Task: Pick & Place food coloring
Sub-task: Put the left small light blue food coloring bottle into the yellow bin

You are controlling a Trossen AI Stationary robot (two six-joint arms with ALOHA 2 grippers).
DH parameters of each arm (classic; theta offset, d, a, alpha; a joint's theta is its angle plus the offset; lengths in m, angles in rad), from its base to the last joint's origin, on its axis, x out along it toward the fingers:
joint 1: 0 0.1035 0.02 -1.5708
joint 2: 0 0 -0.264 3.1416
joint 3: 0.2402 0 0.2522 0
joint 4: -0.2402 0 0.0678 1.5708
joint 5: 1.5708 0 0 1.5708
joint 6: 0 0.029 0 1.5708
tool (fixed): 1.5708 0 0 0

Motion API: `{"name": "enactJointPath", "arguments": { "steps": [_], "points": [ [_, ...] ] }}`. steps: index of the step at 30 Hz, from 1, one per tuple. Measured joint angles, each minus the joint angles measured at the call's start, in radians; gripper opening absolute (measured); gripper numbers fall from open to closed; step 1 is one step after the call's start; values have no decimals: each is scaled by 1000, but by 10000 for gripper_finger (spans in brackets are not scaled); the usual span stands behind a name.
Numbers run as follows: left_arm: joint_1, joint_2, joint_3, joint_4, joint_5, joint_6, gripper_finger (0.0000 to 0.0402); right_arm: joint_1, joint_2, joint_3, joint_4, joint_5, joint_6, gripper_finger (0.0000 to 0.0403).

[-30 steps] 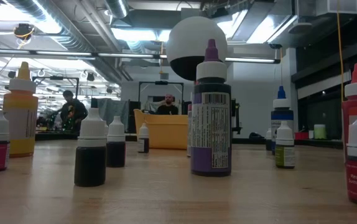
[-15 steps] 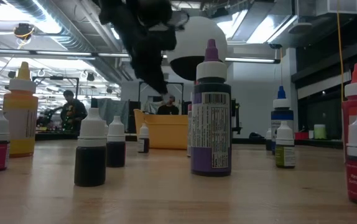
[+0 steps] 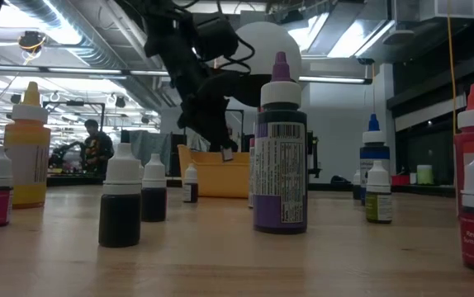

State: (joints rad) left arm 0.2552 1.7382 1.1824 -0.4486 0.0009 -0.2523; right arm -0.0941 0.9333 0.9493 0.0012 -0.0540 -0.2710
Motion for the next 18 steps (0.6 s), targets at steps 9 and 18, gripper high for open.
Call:
{"name": "enactJointPath", "arguments": {
  "steps": [9,18],
  "points": [
    [7,55,3,-4,-10,44,68,-39,0,0,-6,-2,0,241],
    [33,121,50,-22,-70,40,68,-42,0,0,-19,-23,4,241]
  ]
}}
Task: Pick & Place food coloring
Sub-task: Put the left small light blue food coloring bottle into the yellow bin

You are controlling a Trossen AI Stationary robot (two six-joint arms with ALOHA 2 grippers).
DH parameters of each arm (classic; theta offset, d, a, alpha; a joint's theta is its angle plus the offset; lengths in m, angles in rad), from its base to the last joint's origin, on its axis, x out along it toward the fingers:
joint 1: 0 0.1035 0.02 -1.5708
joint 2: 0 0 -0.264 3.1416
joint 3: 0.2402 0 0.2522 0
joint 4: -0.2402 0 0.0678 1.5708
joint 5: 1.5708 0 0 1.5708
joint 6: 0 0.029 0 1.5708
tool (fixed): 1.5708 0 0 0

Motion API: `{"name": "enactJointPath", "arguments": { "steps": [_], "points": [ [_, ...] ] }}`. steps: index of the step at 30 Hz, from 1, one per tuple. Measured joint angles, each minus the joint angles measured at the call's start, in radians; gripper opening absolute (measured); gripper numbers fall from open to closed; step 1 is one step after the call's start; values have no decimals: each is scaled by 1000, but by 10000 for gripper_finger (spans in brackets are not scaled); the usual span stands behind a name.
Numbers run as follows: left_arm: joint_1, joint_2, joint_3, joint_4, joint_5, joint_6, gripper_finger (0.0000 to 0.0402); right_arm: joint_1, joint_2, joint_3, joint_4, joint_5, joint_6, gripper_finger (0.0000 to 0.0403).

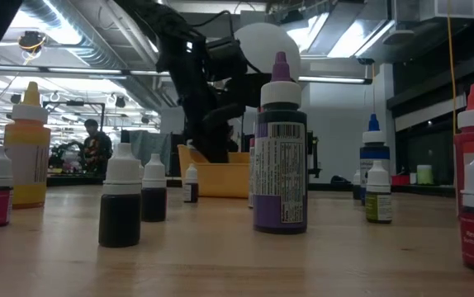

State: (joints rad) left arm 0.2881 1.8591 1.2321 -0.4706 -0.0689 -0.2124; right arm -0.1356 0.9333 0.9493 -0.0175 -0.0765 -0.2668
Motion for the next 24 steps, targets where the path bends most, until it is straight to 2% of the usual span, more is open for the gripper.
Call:
{"name": "enactJointPath", "arguments": {
  "steps": [3,24],
  "points": [
    [11,1,2,-13,-42,-6,68,0,0,0,-9,-4,0,241],
    [24,15,2,-63,-72,22,68,0,0,0,-8,-6,-3,241]
  ]
}}
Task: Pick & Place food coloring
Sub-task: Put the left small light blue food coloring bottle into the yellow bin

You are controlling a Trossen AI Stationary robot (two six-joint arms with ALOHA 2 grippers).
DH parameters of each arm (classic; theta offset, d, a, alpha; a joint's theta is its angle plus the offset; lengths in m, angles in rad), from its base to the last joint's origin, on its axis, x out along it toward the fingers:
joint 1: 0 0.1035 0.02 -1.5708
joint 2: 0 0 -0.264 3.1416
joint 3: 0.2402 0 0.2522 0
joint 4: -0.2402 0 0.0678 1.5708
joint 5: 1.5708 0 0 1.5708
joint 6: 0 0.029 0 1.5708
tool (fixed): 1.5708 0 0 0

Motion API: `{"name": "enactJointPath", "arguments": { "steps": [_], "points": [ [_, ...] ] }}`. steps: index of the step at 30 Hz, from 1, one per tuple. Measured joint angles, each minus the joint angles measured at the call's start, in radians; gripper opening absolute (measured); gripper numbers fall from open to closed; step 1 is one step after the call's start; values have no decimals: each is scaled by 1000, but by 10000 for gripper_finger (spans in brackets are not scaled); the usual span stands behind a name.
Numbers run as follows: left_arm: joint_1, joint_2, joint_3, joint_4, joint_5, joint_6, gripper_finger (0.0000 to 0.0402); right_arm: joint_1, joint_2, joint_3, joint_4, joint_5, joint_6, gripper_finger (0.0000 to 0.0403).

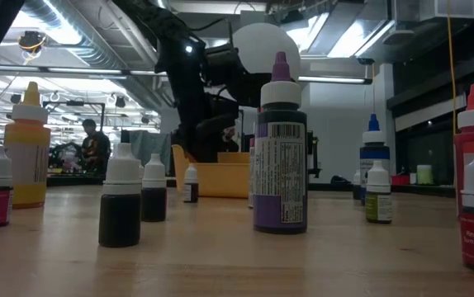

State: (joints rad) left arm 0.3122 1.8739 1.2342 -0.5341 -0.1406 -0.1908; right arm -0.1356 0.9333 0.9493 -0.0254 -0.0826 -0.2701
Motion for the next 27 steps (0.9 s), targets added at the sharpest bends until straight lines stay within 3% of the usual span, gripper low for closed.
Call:
{"name": "enactJointPath", "arguments": {
  "steps": [27],
  "points": [
    [-11,41,39,-60,-30,11,81,0,0,0,-3,0,7,241]
  ]
}}
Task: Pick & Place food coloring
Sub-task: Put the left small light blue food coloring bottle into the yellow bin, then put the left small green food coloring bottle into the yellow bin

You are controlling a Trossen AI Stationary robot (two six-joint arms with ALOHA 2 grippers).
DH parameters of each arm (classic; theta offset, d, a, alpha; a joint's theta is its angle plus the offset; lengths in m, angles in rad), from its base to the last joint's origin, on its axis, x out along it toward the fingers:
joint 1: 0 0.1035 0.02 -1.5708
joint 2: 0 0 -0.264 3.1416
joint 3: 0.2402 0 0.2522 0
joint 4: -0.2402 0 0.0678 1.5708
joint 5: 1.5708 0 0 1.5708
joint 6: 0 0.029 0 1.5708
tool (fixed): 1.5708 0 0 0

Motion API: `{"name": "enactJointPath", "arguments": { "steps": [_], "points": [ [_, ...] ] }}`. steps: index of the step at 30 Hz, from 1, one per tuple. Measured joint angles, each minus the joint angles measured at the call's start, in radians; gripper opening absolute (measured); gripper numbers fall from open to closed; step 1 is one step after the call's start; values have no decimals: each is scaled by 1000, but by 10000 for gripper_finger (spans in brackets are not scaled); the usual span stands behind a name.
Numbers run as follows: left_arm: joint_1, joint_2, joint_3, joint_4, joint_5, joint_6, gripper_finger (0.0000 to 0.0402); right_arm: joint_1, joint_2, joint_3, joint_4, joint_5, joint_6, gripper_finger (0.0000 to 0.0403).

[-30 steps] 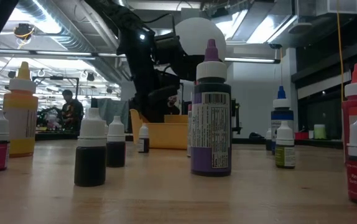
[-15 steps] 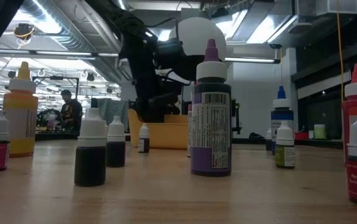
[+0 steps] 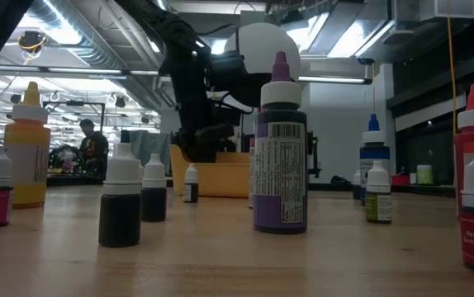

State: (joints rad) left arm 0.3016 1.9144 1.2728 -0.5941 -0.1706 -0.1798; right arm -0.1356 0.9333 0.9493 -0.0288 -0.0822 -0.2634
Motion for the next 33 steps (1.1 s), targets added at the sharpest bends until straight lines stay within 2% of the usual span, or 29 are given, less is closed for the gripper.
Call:
{"name": "enactJointPath", "arguments": {
  "steps": [8,15,21,29,33],
  "points": [
    [0,-2,1,1,-14,1,122,0,0,0,0,0,0,241],
    [-9,-49,3,-5,-19,0,139,0,0,0,-1,0,-1,241],
    [-33,-82,97,-120,-17,5,141,0,0,0,-3,0,-1,241],
    [-167,-225,293,-326,-25,18,141,2,0,0,-22,-52,-4,241],
    [-267,-352,307,-359,-37,-29,141,2,1,0,-24,-52,-5,241]
  ]
}}
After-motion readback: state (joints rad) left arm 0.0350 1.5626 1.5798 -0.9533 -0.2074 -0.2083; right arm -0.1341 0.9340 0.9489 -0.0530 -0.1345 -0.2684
